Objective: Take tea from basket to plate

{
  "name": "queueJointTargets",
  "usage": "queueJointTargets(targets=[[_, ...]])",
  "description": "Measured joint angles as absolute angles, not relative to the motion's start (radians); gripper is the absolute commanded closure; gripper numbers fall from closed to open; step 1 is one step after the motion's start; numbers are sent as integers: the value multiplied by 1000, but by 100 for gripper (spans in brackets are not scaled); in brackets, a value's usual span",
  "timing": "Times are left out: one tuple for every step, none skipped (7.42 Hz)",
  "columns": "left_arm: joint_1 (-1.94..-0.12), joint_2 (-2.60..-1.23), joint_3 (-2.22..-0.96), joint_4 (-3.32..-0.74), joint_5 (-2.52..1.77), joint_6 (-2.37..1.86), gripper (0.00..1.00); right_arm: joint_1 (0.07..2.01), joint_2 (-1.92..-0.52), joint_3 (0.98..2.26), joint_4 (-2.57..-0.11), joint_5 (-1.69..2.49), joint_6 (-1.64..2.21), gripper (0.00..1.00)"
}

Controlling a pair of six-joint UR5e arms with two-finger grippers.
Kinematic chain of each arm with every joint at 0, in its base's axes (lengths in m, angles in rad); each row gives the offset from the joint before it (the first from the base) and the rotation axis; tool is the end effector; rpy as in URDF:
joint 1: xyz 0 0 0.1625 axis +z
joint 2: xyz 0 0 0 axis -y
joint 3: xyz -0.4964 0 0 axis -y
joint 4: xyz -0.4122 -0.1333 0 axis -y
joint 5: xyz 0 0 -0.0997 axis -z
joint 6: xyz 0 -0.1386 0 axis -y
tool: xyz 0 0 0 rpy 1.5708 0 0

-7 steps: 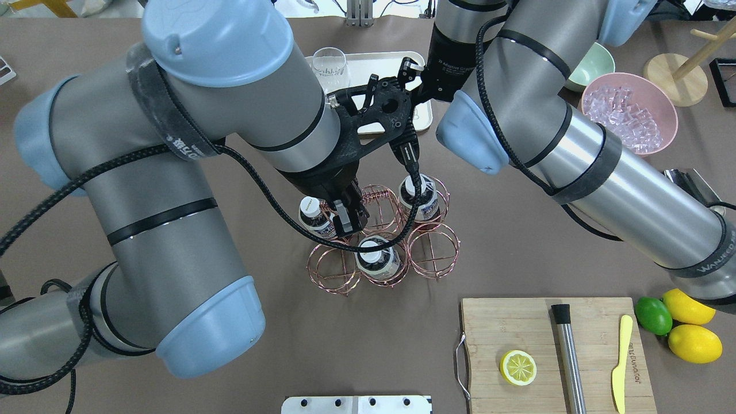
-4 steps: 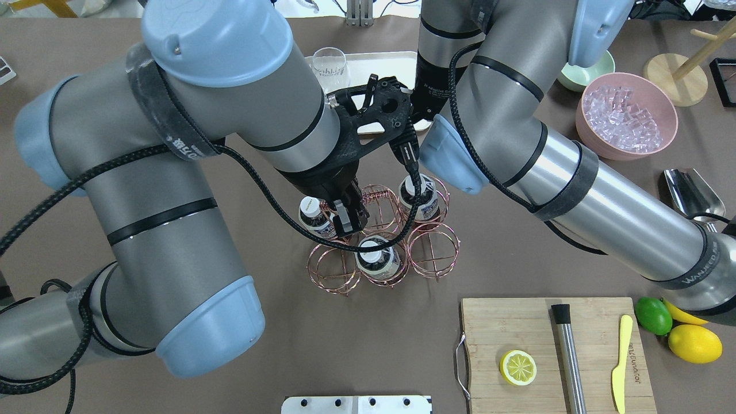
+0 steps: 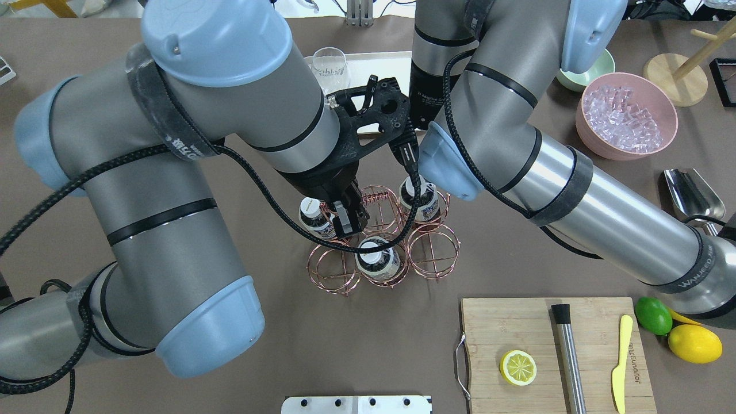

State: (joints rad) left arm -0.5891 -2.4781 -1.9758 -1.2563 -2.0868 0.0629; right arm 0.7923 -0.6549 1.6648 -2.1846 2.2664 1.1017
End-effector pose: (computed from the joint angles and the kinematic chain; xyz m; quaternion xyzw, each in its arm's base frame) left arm 0.5059 -0.4161 0.0513 0.3153 0.4060 0.5294 0.6749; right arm -0.4922 -0.5624 0.1755 -0.1608 -0.3465 0.0821 0.9205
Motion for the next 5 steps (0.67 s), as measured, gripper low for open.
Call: queueJointTargets(targets=[[-589,-2478,-1976,-1256,-2087,63,100,782,-654,1667,-2189,2286,1114,0],[-589,-2477,-1976,-1256,-2088,63,100,766,-654,1668,-2191,2296,1136,0],[-589,-2477,-1976,-1256,-2088,63,100,756,-655,1669,-2193,2300,1149,1],[-589,-2476,-1976,-1256,-2088,63,100,751,-655,1670,-2193,2302,1155,8],[-589,-2476,-1976,-1256,-2089,63,100,750,-657,1671,-2193,2303,1157,20]])
